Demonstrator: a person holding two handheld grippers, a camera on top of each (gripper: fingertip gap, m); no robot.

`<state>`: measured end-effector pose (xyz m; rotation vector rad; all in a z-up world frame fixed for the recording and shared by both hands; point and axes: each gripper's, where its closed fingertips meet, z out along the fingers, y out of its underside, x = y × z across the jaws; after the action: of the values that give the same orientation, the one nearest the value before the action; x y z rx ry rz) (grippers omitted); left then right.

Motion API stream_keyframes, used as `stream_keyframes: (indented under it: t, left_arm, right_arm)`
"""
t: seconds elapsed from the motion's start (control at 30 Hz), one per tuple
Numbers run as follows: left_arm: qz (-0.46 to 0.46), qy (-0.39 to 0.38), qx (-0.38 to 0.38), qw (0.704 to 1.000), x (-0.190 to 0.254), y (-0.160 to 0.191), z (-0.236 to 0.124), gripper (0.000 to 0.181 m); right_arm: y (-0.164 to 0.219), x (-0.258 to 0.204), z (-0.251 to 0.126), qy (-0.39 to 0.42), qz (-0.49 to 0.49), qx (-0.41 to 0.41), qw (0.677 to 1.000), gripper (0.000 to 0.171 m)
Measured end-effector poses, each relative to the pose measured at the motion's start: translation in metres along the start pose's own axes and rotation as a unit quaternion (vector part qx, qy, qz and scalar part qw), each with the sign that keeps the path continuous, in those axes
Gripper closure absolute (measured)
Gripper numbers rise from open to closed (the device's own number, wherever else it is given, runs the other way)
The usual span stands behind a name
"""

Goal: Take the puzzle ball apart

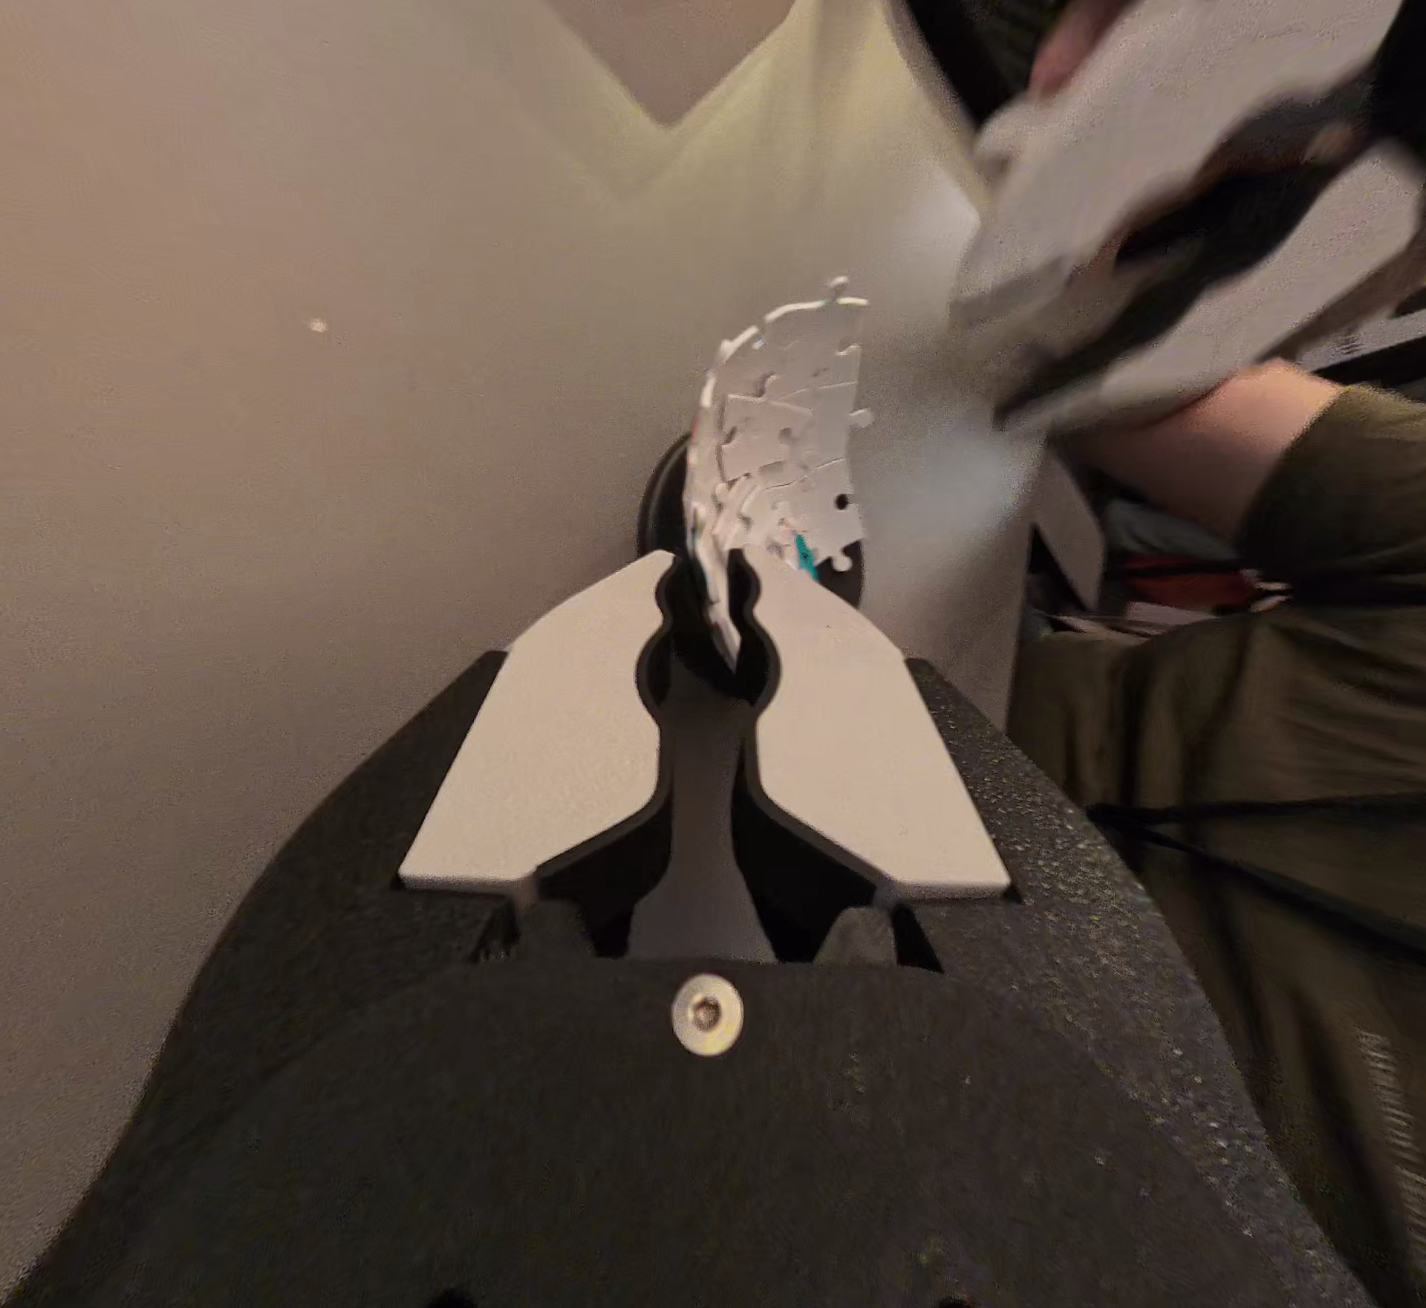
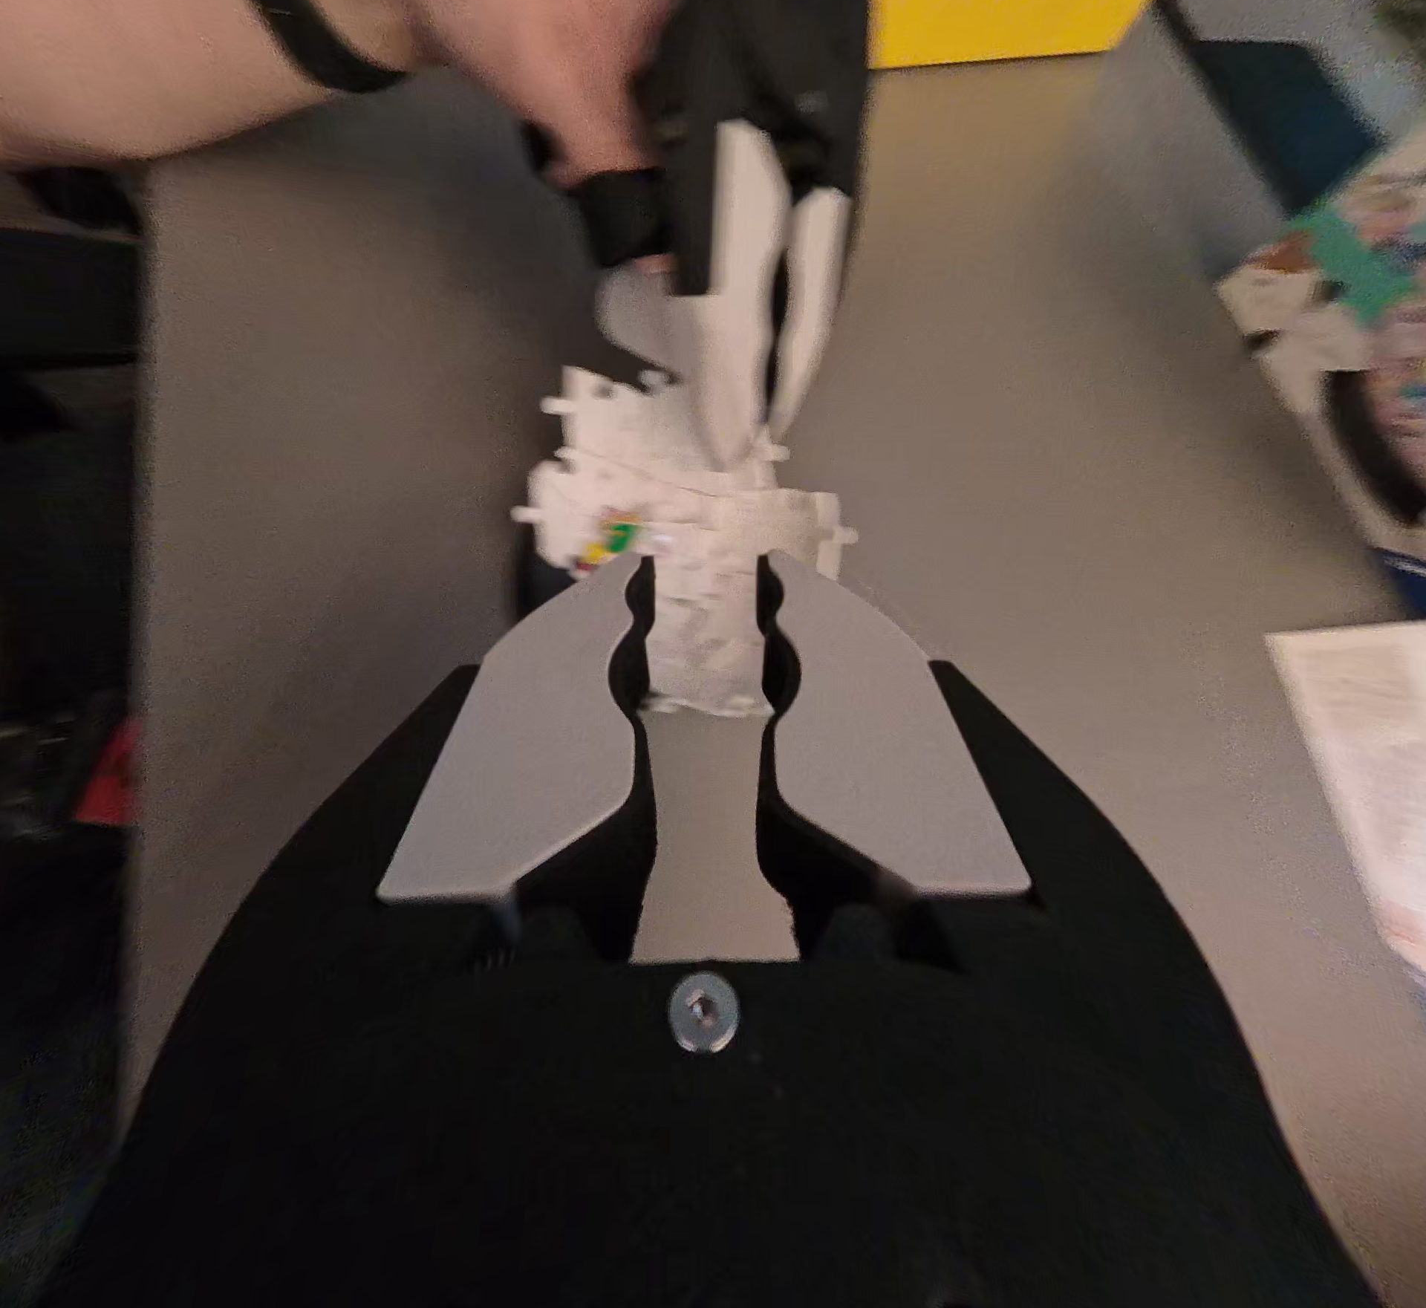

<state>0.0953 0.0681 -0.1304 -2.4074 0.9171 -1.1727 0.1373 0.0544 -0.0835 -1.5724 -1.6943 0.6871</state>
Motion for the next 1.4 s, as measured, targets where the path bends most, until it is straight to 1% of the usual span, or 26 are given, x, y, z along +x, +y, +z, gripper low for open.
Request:
stream_keyframes:
  t: [0.07,0.1,0.17,0.23,0.3,0.4,0.53,0.67,0.7,0.83,0.9,0.93,1.0,1.1,1.2,1.27,1.33,1.4]
  left_arm:
    - [0.0,0.008,0.016,1.0,0.003,-0.006,-0.004,0.159]
    - [0.01,-0.004,0.024,1.0,0.001,-0.008,-0.007,0.158]
    - [0.037,-0.033,0.04,0.998,-0.003,-0.014,-0.014,0.154]
    - [0.066,-0.039,0.069,0.995,0.001,-0.023,-0.024,0.15]
    - [0.097,-0.052,0.104,0.989,0.003,-0.033,-0.035,0.15]
    - [0.135,-0.092,0.144,0.976,-0.002,-0.044,-0.051,0.15]
    - [0.141,-0.076,0.188,0.969,0.005,-0.053,-0.065,0.15]
    - [0.14,-0.07,0.195,0.968,0.006,-0.054,-0.069,0.151]
    - [0.141,-0.072,0.195,0.968,0.005,-0.054,-0.069,0.151]
    - [0.147,-0.083,0.19,0.967,0.002,-0.053,-0.068,0.153]
    - [0.156,-0.112,0.191,0.962,-0.005,-0.054,-0.07,0.153]
    - [0.163,-0.147,0.188,0.957,-0.013,-0.055,-0.072,0.153]
    - [0.181,-0.248,0.173,0.936,-0.034,-0.054,-0.079,0.153]
    - [0.186,-0.374,0.153,0.896,-0.058,-0.052,-0.093,0.155]
    - [0.202,-0.448,0.134,0.86,-0.071,-0.049,-0.102,0.158]
    - [0.204,-0.459,0.132,0.855,-0.074,-0.048,-0.101,0.16]
    - [0.196,-0.453,0.132,0.859,-0.073,-0.048,-0.098,0.16]
    - [0.192,-0.462,0.132,0.856,-0.075,-0.047,-0.101,0.16]
  right_arm:
    - [-0.002,-0.028,0.007,-0.035,0.012,0.009,0.999,0.145]
    - [-0.001,-0.031,0.011,-0.032,0.01,0.004,0.999,0.145]
    - [0.007,-0.029,0.02,-0.02,0.001,-0.033,0.999,0.144]
    - [0.015,-0.035,0.032,-0.048,0.002,-0.071,0.996,0.141]
    - [0.025,-0.033,0.045,-0.045,0.001,-0.111,0.993,0.14]
    - [0.029,-0.033,0.055,-0.041,0.006,-0.14,0.989,0.139]
    - [0.035,-0.03,0.057,-0.03,0.027,-0.178,0.983,0.138]
    - [0.04,-0.028,0.056,-0.027,0.03,-0.221,0.975,0.139]
    - [0.04,-0.031,0.056,-0.034,0.026,-0.23,0.972,0.143]
    - [0.04,-0.03,0.056,-0.03,0.015,-0.248,0.968,0.143]
    - [0.04,-0.027,0.054,-0.015,0.005,-0.249,0.968,0.143]
    - [0.039,-0.026,0.053,-0.007,0.0,-0.246,0.969,0.143]
    - [0.036,-0.022,0.047,0.011,-0.004,-0.232,0.973,0.143]
    - [0.028,-0.015,0.03,0.039,-0.002,-0.203,0.978,0.143]
    - [0.011,0.002,-0.007,0.091,0.001,-0.163,0.982,0.143]
    - [-0.006,0.023,-0.048,0.141,0.015,-0.125,0.982,0.143]
    - [-0.017,0.054,-0.099,0.206,0.044,-0.091,0.973,0.143]
    - [-0.011,0.101,-0.161,0.31,0.067,-0.085,0.944,0.143]
